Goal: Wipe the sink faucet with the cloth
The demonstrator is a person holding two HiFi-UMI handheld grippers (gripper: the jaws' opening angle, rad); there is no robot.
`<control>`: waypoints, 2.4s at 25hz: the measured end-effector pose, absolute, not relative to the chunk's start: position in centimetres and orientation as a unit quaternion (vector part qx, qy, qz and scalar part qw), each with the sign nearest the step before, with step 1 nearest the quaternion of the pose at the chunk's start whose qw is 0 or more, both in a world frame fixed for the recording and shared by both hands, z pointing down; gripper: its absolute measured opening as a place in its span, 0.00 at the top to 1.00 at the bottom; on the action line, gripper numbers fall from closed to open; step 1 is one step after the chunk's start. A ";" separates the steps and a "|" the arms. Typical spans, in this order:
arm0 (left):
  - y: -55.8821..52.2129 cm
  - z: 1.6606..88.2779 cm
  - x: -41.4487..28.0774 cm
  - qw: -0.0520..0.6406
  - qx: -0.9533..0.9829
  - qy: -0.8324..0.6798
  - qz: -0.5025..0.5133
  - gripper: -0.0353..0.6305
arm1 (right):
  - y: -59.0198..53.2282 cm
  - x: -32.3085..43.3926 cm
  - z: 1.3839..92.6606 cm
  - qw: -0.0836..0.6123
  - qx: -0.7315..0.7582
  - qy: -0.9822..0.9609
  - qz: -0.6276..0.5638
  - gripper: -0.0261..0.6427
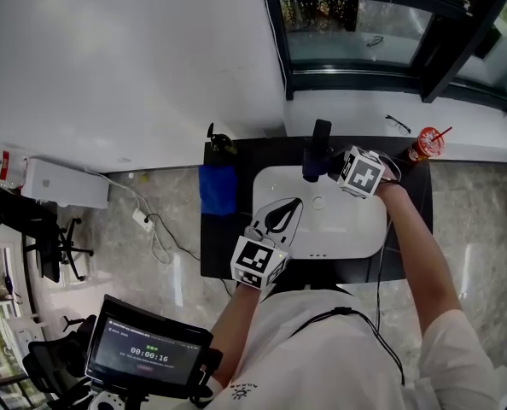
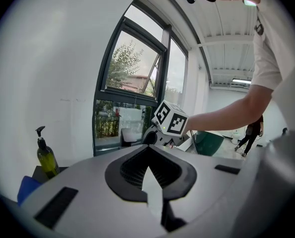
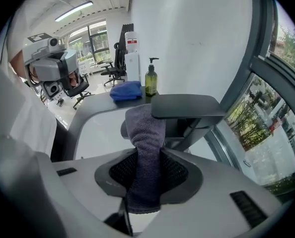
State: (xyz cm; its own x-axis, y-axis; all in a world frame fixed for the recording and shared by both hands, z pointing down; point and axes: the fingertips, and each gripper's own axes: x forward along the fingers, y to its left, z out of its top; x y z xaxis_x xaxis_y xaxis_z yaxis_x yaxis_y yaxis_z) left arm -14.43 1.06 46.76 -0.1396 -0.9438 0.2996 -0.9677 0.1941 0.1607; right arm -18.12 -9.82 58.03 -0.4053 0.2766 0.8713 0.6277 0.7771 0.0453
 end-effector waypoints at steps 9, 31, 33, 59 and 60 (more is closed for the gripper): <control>0.8 47.0 -14.3 0.170 0.639 -0.749 0.041 0.96 | -15.2 -18.6 59.2 0.471 -0.166 -0.855 -0.138 0.78; 0.5 46.8 -14.1 0.165 0.647 -0.743 0.041 0.96 | -4.9 -14.6 57.3 0.434 -0.349 -0.814 -0.164 0.78; 0.7 46.9 -14.3 0.166 0.644 -0.746 0.041 0.96 | -5.2 -15.4 57.7 0.442 -0.348 -0.808 -0.176 0.78; 0.6 46.9 -13.6 0.168 0.656 -0.734 0.049 0.96 | -17.5 -16.4 60.7 0.467 -0.113 -0.873 -0.085 0.78; 0.5 46.8 -13.5 0.169 0.657 -0.733 0.048 0.96 | -17.9 -16.0 61.0 0.471 -0.108 -0.871 -0.085 0.78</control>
State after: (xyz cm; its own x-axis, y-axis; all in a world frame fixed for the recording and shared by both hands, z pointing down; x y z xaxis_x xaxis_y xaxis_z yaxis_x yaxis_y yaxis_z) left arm -13.51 0.52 46.84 -0.0807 -0.9470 0.3109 -0.9797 0.1328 0.1502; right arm -16.03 -17.86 60.95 -0.5333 0.1079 0.8390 0.2688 0.9620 0.0472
